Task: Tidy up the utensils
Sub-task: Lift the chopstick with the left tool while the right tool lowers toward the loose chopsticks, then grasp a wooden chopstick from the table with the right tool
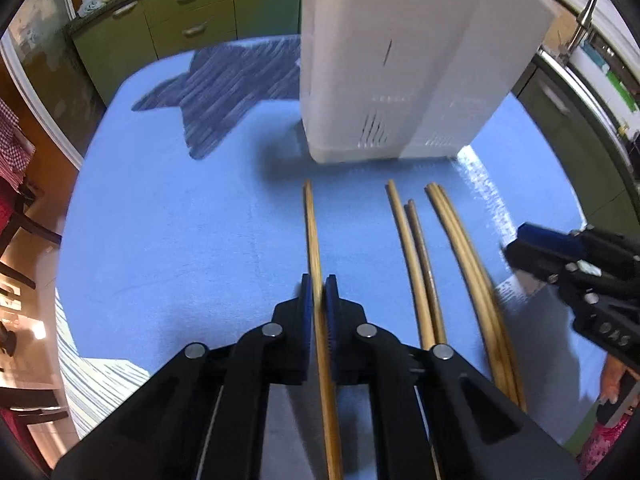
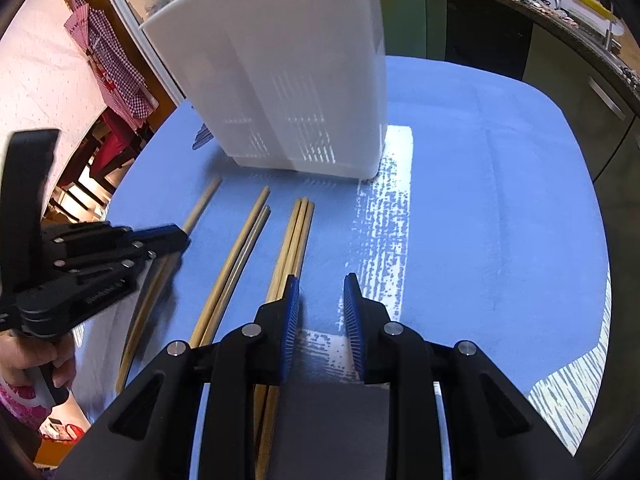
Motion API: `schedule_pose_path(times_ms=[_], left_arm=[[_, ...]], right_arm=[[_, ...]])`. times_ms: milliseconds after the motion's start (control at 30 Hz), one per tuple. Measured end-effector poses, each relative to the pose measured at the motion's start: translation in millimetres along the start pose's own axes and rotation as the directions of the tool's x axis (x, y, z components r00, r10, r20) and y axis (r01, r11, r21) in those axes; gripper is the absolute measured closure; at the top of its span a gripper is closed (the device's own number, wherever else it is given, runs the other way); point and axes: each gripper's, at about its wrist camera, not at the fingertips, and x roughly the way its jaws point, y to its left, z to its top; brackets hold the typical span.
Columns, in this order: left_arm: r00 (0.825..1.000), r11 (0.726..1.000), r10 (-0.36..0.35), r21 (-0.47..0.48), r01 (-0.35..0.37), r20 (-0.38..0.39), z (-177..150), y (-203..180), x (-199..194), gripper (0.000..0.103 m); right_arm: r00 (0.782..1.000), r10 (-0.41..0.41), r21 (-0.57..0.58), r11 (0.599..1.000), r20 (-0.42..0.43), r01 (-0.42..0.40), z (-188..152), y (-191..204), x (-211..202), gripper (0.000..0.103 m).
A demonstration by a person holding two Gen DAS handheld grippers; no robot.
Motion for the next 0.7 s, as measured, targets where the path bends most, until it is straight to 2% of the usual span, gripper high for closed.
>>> schedule_pose_path(times_ms=[100,167,300,433,700], left_arm=[[0.997,1.0,-0.012,0.002,0.012,0.072,-3,1,-24,0.097],[0.993,1.0,-0.031,0.007,0.03,0.118,-6,2,-41,0.097],[0.978,0.999,-0.044,0.025,0.039,0.206,-15,2,-75,0.097],[0.967,0.998,-0.062,0.041,0.054,0.246,-22,-1,-95,0.097],[0.961,0.995,-0.084,0.066,0.069,0.265,-27,-7,-107,0.097]], right_arm=[[1.0,0.005,-0.005,1.0,-0.017,-0.005,3,2,4,0.078],[1.0,0.001,-0.009,1.0,-0.019,-0.001,6,5,6,0.071],[0.999,-0.024,-0.028,0.999,-0.023,0.024,11,12,12,0.071],[0.997,-0.079,-0.052,0.996,-0.021,0.078,15,18,17,0.071],[0.992,-0.123,-0.069,0.99,-0.037,0.12,14,19,27,0.071]])
